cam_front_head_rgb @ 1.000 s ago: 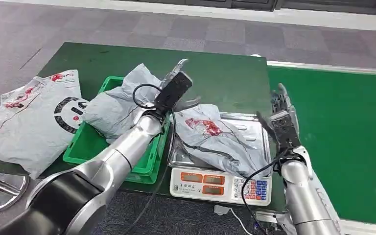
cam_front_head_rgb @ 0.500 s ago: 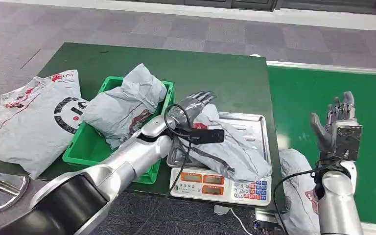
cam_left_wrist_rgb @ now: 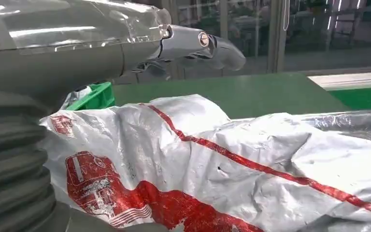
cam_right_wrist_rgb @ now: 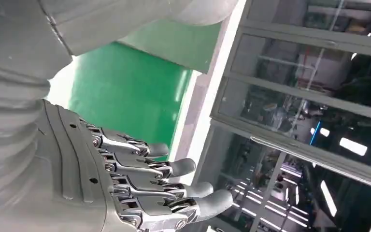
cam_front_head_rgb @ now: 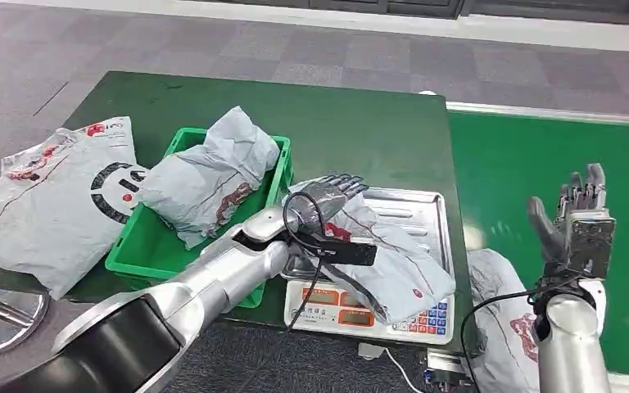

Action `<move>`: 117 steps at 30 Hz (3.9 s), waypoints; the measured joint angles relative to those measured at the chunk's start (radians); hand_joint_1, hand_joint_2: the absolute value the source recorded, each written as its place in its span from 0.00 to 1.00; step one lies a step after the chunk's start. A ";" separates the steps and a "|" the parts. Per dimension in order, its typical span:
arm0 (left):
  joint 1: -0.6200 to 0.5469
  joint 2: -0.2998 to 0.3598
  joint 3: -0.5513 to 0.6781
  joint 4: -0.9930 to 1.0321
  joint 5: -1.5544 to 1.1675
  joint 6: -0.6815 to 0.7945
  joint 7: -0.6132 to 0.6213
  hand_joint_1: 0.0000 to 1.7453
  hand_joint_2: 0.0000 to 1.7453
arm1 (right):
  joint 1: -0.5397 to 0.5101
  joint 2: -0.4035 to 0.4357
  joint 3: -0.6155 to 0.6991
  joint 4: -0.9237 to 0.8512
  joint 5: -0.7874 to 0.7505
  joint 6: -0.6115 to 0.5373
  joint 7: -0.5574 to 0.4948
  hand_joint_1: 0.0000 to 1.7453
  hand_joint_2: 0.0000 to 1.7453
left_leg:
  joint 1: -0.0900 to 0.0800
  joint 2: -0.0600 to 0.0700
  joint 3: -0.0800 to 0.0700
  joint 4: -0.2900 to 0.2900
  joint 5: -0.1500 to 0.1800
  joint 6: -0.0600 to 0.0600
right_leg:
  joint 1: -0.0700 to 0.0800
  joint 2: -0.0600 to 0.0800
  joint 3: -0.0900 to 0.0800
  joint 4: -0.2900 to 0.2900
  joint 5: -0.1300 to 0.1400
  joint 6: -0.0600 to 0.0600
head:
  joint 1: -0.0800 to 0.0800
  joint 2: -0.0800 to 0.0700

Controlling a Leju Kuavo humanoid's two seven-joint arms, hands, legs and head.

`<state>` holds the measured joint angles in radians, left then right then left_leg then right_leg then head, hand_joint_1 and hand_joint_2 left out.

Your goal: Moved the parcel from conveyor to table for the left to box.

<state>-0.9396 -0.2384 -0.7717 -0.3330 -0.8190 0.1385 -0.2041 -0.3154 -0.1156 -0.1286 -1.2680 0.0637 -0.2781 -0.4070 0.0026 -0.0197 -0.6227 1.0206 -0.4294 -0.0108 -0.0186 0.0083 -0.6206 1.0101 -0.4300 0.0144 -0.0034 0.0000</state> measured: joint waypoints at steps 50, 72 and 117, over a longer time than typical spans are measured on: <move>-0.044 -0.010 0.069 -0.042 -0.051 0.387 0.036 1.00 1.00 | 0.098 0.044 -0.117 -0.129 0.016 0.090 0.037 0.00 1.00 | 0.000 0.000 -0.001 0.000 0.000 0.000 | 0.000 -0.001 0.000 0.000 0.000 0.000 | 0.000 0.000; -0.118 0.131 0.210 -0.106 -0.574 0.557 0.389 1.00 1.00 | 0.016 -0.040 0.010 0.008 -0.102 0.042 0.033 0.00 1.00 | 0.000 -0.001 -0.001 0.000 0.001 0.000 | 0.000 -0.002 0.000 0.000 0.000 0.000 | 0.000 0.000; -0.084 0.284 0.455 -0.016 -0.680 0.249 0.578 0.00 1.00 | 0.177 -0.108 0.002 -0.065 0.056 0.013 0.145 0.00 1.00 | 0.000 0.000 0.001 -0.002 0.001 -0.003 | 0.000 0.000 0.000 0.000 0.000 -0.002 | 0.000 0.000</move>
<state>-1.0240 0.0458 -0.3166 -0.3487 -1.4992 0.3872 0.3738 -0.1384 -0.2232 -0.1270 -1.3332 0.1202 -0.2655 -0.2621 0.0029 -0.0199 -0.6219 1.0183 -0.4281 -0.0136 -0.0182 0.0079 -0.6210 1.0103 -0.4303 0.0123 -0.0034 0.0000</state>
